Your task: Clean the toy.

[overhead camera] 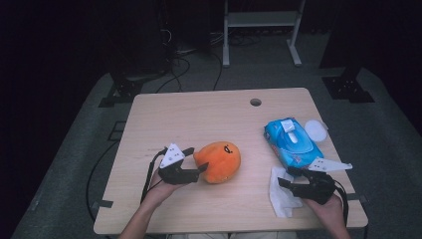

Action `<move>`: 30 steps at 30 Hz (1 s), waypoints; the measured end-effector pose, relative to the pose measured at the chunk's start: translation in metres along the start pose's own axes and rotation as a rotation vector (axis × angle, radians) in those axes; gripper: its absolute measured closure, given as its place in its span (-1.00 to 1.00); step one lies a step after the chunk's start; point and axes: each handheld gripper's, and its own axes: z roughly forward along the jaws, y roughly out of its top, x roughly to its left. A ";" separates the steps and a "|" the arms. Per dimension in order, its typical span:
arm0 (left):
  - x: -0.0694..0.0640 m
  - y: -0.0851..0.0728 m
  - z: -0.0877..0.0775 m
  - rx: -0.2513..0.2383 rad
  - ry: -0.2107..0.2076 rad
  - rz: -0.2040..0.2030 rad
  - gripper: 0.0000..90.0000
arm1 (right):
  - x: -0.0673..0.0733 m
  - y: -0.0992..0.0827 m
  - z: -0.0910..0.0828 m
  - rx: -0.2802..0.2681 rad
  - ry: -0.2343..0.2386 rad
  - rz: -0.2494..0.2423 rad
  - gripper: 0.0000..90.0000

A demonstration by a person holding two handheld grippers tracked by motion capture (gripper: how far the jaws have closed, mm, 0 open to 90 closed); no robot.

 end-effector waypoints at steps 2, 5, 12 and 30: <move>0.000 -0.003 -0.004 -0.003 0.004 -0.014 -0.45 | 0.000 0.000 0.000 0.002 -0.001 0.002 -0.21; -0.001 -0.008 -0.006 0.001 0.012 -0.027 -0.48 | -0.001 0.000 0.000 -0.003 -0.001 0.003 -0.21; 0.000 -0.016 -0.014 0.005 0.038 -0.052 -0.55 | -0.003 -0.001 -0.001 -0.004 -0.001 0.013 -0.22; 0.003 -0.040 -0.032 -0.022 0.138 -0.113 -0.59 | -0.003 -0.003 0.001 0.002 0.012 0.021 -0.23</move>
